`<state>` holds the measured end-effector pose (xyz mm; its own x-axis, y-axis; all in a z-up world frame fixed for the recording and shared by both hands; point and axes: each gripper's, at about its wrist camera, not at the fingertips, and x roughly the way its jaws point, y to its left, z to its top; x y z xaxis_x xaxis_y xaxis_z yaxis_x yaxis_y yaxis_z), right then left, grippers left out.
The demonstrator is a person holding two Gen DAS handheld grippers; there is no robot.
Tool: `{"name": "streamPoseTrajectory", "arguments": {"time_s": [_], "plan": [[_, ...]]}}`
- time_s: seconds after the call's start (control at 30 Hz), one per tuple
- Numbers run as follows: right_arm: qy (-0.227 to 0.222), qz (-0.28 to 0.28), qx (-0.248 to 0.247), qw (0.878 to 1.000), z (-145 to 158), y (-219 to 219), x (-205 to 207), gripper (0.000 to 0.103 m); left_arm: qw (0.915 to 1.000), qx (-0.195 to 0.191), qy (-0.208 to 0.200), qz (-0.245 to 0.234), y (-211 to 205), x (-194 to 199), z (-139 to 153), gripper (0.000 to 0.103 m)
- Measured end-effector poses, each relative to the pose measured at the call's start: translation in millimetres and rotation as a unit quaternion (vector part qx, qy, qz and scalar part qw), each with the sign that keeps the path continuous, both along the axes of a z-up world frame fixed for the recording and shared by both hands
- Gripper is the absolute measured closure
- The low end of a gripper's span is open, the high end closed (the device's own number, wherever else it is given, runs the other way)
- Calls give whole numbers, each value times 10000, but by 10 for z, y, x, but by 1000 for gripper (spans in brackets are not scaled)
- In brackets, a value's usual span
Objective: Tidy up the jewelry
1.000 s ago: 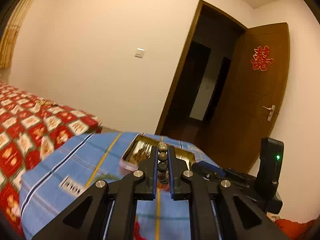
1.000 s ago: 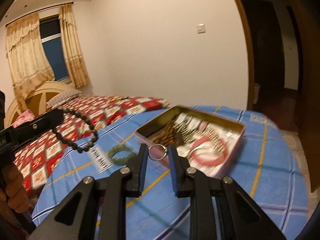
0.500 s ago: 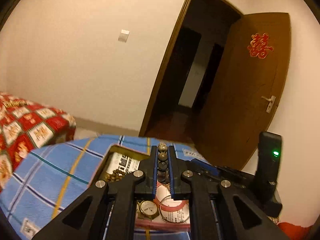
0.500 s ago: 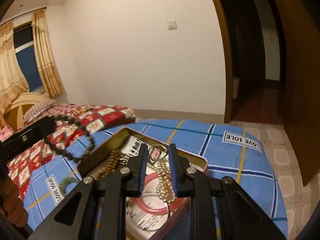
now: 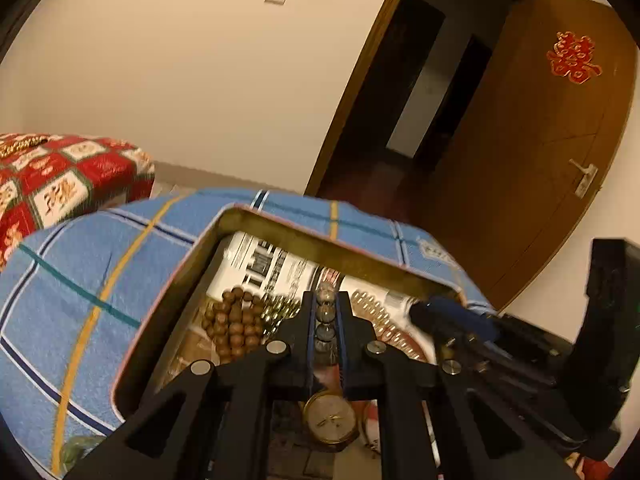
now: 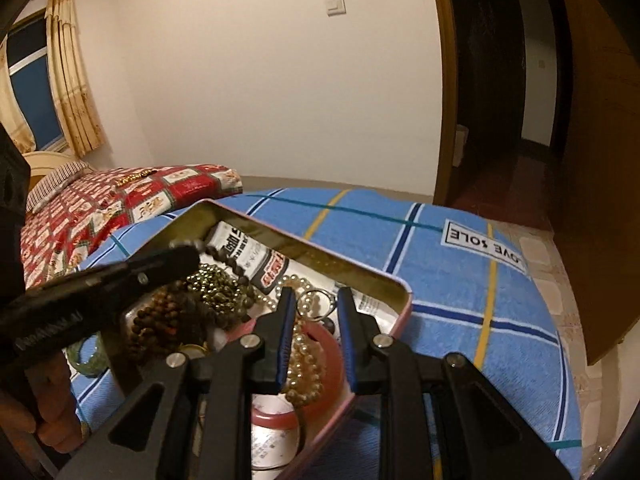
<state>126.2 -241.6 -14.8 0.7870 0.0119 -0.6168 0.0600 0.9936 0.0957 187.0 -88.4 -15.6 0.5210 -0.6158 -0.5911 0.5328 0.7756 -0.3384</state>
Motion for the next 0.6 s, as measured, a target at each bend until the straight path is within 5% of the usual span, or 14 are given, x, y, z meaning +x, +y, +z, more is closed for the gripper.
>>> {"name": "streamPoseTrajectory", "arguments": {"time_s": [0.07, 0.13, 0.27, 0.4, 0.6], "plan": [[5, -29, -6, 10000, -6, -20, 5, 77, 9999, 89, 56, -4, -34, -18, -24, 73], [3, -23, 46, 10000, -9, -39, 17, 74, 9999, 96, 13, 57, -41, -48, -1, 42], [-212, -70, 78, 9997, 50, -53, -43, 50, 9993, -50, -305, 218, 60, -162, 134, 38], [-918, -525, 230, 9941, 227, -210, -279, 21, 9945, 14, -829, 642, 209, -307, 303, 37], [-982, -877, 435, 9903, 247, -369, -335, 12, 9867, 313, -1073, 1180, 436, -463, 271, 37]]}}
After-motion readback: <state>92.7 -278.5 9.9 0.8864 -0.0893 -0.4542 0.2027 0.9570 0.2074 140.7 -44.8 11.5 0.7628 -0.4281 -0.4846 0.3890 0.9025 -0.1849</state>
